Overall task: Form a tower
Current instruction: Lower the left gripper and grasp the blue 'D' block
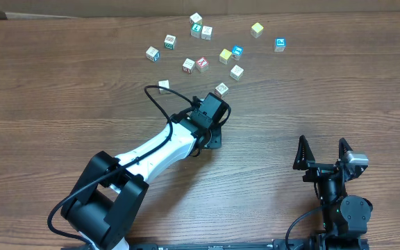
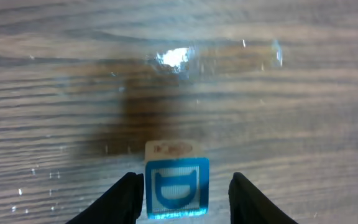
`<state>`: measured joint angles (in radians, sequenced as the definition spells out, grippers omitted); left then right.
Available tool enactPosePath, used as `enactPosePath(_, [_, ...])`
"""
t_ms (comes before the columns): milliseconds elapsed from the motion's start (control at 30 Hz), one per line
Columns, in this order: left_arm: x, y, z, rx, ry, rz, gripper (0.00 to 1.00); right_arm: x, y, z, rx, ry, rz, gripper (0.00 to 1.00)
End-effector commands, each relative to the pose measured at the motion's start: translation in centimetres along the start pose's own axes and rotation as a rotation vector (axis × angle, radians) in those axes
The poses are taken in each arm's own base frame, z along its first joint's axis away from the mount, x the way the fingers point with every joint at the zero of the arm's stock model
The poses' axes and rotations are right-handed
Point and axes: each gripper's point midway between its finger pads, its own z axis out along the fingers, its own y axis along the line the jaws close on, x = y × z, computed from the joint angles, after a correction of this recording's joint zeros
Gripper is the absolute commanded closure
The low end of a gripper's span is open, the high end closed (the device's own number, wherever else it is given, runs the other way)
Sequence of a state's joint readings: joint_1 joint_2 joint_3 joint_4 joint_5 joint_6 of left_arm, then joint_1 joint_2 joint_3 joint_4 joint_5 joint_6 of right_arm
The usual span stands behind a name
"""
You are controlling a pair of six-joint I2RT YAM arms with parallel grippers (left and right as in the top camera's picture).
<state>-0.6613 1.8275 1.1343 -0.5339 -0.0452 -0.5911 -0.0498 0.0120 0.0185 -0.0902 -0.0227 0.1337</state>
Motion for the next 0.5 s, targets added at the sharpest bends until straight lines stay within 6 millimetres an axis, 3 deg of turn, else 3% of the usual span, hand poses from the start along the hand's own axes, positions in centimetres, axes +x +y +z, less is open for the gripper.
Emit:
enactPosePath(0, [-0.4,-0.8,-0.7,0.015,0.007,0.094,0.57,0.2,0.2,0.0,-0.010,-0.003,-0.005,0.00])
enactPosePath(233, [-0.5,-0.2,-0.9,-0.024,0.011,0.098,0.53,0.2,0.2,0.0,-0.010,-0.003,-0.005,0.00])
enactPosePath(467, [0.0,0.3,0.9,-0.059,0.033,0.046,0.55,0.2,0.2,0.0,-0.010,-0.003,-0.005,0.00])
